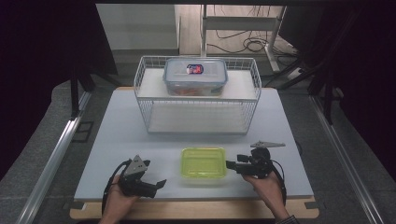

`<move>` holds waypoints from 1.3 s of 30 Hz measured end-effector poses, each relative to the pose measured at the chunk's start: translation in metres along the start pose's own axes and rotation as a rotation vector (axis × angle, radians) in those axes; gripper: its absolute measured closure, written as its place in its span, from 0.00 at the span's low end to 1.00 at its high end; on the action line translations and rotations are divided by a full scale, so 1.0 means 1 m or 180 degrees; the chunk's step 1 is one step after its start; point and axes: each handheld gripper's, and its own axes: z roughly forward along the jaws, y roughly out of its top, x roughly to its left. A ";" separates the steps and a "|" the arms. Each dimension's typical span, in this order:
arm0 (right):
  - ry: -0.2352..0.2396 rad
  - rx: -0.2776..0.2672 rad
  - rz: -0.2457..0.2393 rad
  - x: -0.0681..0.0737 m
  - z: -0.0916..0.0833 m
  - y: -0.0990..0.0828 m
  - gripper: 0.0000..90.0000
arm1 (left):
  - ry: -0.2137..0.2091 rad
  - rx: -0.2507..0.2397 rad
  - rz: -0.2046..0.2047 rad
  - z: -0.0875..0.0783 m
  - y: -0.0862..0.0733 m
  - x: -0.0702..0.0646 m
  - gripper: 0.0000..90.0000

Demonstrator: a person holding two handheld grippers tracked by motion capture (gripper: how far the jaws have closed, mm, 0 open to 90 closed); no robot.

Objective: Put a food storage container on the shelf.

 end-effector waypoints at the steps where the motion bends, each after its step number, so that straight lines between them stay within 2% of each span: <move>1: 0.0043 0.0001 0.0049 0.000 0.002 0.001 0.39 | 0.0001 0.0001 0.0002 0.000 0.000 0.000 0.07; 9: 0.0145 0.0081 0.0276 -0.002 0.018 0.005 0.54 | -0.0005 0.0012 0.0009 0.001 0.000 0.000 0.07; 14: 0.0271 0.0172 0.0533 -0.008 0.029 0.007 0.62 | -0.0011 0.0012 0.0010 0.001 0.000 0.000 0.07; 15: 0.0271 0.0172 0.0533 -0.008 0.029 0.007 0.62 | -0.0011 0.0012 0.0010 0.001 0.000 0.000 0.07; 16: 0.0313 0.0189 0.0623 -0.010 0.032 0.008 0.67 | -0.0012 0.0019 0.0014 0.001 0.000 0.000 0.07; 21: 0.0365 0.0258 0.0773 -0.014 0.038 0.008 0.77 | -0.0012 0.0015 0.0013 0.001 0.000 0.000 0.07; 24: 0.0458 0.0288 0.0915 -0.017 0.038 0.008 0.82 | -0.0029 0.0009 -0.0002 0.001 0.000 0.000 0.07; 26: 0.0613 0.0306 0.1039 -0.019 0.040 0.009 0.87 | -0.0038 -0.0001 -0.0017 0.001 0.000 0.001 0.07; 27: 0.0658 0.0321 0.1042 -0.018 0.041 0.010 0.88 | -0.0034 -0.0003 -0.0021 0.001 0.000 0.001 0.07; 31: 0.0646 0.0368 0.0888 -0.010 0.043 0.015 0.89 | -0.0038 -0.0026 -0.0047 0.000 -0.001 0.002 0.07; 36: 0.0769 0.0323 0.0959 -0.013 0.042 0.015 0.89 | -0.0031 -0.0034 -0.0055 -0.001 -0.001 0.003 0.07; 39: 0.0780 0.0232 0.0957 -0.014 0.036 0.017 0.89 | -0.0025 -0.0040 -0.0059 -0.002 -0.001 0.003 0.07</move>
